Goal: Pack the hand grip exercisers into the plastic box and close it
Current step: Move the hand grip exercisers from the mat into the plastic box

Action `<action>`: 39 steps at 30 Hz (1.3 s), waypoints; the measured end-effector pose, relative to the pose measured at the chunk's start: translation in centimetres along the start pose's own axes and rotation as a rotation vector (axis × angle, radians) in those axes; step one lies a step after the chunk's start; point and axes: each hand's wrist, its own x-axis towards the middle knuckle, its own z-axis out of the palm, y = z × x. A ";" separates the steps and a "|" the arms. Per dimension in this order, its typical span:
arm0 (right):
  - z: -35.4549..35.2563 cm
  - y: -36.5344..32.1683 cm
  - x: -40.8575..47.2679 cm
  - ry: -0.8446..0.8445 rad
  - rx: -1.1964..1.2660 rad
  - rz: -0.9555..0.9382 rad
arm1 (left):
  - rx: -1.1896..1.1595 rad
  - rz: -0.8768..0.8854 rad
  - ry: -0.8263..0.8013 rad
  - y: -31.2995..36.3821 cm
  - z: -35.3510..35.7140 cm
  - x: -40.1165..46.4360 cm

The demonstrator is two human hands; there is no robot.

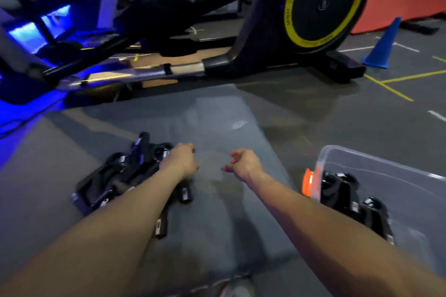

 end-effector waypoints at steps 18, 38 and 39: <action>8.9 0.9 3.1 -0.091 -0.133 -0.026 | 0.119 -0.273 -0.039 -8.2 4.5 0.5; -1.7 -1.8 -2.5 -0.280 0.163 -0.125 | -0.633 -0.208 0.226 1.2 -0.3 -0.1; -2.7 -1.8 -3.1 -0.297 0.139 -0.140 | -0.661 -0.212 0.236 2.4 -0.3 -0.1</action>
